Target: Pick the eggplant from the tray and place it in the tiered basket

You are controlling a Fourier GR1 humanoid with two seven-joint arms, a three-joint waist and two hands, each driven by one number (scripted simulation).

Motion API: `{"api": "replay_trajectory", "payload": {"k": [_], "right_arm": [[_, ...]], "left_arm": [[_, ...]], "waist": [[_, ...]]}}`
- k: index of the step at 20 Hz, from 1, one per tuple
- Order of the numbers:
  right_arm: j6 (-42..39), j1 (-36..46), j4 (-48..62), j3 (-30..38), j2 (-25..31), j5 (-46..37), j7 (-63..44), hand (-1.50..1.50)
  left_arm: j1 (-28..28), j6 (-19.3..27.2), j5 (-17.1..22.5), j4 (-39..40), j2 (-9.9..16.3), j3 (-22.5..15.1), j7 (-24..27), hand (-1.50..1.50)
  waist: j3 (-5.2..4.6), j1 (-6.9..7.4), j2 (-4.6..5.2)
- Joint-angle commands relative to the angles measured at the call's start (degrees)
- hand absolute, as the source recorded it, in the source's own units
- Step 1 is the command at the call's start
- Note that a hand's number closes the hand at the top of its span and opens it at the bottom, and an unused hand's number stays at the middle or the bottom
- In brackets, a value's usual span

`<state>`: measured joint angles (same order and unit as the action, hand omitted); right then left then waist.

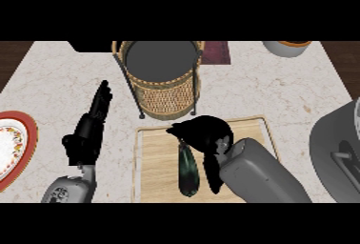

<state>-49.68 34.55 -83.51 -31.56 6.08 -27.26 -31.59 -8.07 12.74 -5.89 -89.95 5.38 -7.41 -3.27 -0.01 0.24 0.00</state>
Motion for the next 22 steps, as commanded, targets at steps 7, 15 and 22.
{"api": "replay_trajectory", "payload": {"k": [7,15,22], "right_arm": [[2.36,-2.52,6.54,-2.17,-4.02,-9.72,5.88,-1.5],[-0.9,-4.11,5.81,3.03,-3.96,-12.74,8.37,-1.5],[2.35,-3.92,8.19,0.78,-6.02,-12.48,7.69,-1.5]], "left_arm": [[3.3,-2.18,-0.46,1.26,-1.12,0.13,4.37,0.0],[1.13,-3.29,-0.38,2.05,-1.45,2.67,3.04,0.0],[1.29,-0.46,-4.41,-1.03,-4.44,-0.26,-0.47,0.0]], "waist": [[0.01,0.13,0.01],[0.0,-0.08,0.01],[0.01,0.0,-0.01]]}}
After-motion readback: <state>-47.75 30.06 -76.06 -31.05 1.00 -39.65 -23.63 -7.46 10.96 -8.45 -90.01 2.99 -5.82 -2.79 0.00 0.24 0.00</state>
